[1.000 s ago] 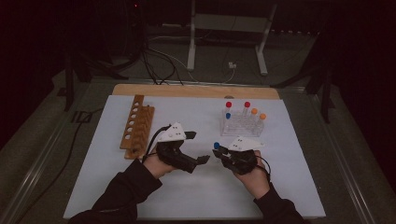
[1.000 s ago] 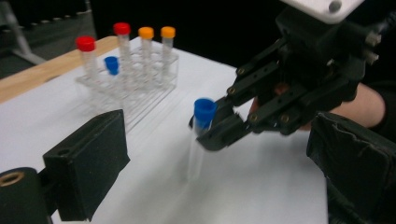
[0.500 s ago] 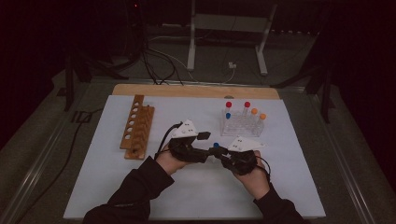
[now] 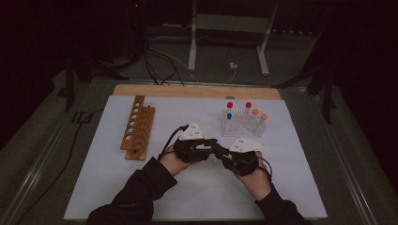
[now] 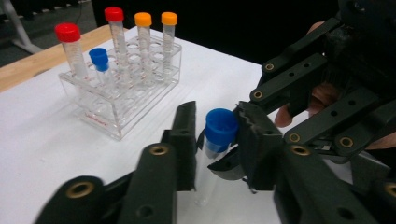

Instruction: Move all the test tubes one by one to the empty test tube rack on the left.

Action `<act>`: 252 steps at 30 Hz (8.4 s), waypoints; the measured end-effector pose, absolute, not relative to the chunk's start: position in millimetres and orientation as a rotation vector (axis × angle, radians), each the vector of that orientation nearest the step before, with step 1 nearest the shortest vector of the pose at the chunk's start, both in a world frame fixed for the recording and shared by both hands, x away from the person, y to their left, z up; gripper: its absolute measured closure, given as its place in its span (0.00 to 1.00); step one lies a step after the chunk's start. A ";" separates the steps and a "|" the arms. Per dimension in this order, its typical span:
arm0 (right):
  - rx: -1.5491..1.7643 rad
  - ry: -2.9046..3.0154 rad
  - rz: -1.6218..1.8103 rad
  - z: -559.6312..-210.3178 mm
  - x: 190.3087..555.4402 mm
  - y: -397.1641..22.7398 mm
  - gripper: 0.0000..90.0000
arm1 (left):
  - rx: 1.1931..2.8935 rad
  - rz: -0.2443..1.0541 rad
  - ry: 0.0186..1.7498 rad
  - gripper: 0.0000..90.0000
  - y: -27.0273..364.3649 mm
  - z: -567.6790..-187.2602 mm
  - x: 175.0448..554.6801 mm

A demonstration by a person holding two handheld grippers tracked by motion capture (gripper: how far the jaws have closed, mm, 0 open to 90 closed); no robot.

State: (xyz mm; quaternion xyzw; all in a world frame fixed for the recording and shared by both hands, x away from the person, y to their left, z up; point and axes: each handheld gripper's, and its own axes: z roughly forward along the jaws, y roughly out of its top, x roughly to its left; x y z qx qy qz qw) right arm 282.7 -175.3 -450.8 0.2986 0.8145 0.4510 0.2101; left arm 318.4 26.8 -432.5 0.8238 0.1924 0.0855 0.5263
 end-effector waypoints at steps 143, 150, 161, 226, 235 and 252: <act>0.914 2.155 1.497 -445.1 285.5 -191.0 0.00 | 1.804 0.729 1.177 0.86 236.8 -447.7 466.6; 0.905 2.134 1.514 -441.1 285.7 -194.0 0.00 | 1.845 0.698 1.194 0.72 234.5 -445.0 465.6; 0.872 2.154 1.500 -431.6 290.0 -197.2 0.00 | 1.814 0.665 1.171 0.19 239.9 -421.0 434.8; 1.244 2.010 1.102 -477.0 404.2 -200.0 0.85 | 1.952 0.316 0.679 0.02 163.7 -455.6 286.1; 1.221 1.989 1.098 -464.2 399.9 -200.8 0.86 | 1.955 0.303 0.681 0.02 163.9 -456.2 287.3; 1.124 1.953 1.146 -423.9 378.7 -207.3 0.86 | 1.972 0.270 0.656 0.02 157.8 -450.2 286.0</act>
